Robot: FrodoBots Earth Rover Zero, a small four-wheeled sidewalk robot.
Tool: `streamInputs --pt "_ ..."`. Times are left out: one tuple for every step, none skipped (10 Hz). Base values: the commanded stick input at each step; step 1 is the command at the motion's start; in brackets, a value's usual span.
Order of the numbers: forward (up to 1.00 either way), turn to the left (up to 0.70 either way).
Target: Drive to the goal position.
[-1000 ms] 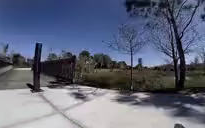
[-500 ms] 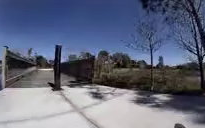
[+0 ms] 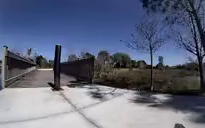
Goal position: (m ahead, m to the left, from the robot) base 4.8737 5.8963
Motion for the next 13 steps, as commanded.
streamInputs --pt "0.46 0.0" --pt "0.83 0.0" --pt "0.85 0.0" --pt "0.85 0.0" --pt "0.85 0.0" --pt "0.85 0.0" --pt "0.85 0.0" --pt "0.85 0.08" --pt "0.85 0.22" --pt "0.85 0.33" --pt "0.85 0.34" --pt "0.85 0.34" --pt "0.85 0.26"
